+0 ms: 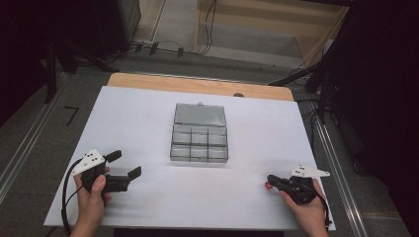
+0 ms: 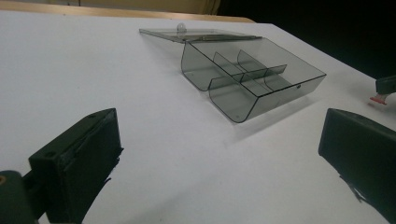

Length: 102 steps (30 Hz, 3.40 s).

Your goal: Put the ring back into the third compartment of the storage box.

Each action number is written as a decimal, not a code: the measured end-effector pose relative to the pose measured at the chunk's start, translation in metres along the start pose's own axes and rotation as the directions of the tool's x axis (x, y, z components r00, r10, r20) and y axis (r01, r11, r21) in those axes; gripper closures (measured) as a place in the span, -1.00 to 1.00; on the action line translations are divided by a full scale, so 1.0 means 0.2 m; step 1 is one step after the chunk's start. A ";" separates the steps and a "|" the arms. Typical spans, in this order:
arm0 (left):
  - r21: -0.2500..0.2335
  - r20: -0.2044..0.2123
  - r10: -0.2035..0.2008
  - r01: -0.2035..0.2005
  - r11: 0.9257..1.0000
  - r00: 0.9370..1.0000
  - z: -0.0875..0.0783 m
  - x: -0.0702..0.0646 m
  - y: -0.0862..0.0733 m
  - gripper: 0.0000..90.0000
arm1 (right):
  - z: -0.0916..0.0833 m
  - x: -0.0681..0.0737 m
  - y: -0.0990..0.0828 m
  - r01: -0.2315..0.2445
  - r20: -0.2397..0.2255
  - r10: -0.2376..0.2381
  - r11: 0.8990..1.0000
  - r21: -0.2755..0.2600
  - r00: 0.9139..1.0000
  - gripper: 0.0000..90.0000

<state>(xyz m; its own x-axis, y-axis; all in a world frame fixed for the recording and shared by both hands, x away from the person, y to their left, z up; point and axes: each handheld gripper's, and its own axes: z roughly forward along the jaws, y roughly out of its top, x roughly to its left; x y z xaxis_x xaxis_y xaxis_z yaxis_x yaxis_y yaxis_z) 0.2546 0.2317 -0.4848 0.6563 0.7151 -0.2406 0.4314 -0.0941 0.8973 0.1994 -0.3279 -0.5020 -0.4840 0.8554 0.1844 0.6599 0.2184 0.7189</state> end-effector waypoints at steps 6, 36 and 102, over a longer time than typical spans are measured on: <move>-0.001 0.003 0.001 -0.001 1.000 1.000 0.00 0.00 0.00 -1.00 | -0.01 0.02 0.02 0.008 -0.010 -0.008 1.000 -0.013 1.000 0.87; -0.014 0.012 -0.003 0.003 1.000 1.000 0.00 -0.01 0.00 -1.00 | -0.07 0.05 0.12 0.019 -0.051 -0.024 0.997 -0.078 0.998 0.87; -0.022 0.016 0.018 -0.018 1.000 1.000 -0.01 -0.03 0.01 -1.00 | 0.02 0.14 0.46 0.074 -0.088 -0.085 0.990 -0.122 0.992 0.87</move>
<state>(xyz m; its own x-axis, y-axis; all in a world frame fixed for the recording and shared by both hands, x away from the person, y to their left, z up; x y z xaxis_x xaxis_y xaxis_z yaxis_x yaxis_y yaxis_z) 0.2509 0.2274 -0.4802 0.6737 0.7023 -0.2300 0.4057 -0.0913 0.9094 0.2489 -0.2829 -0.4339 -0.5871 0.7890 0.1809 0.5472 0.2222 0.8070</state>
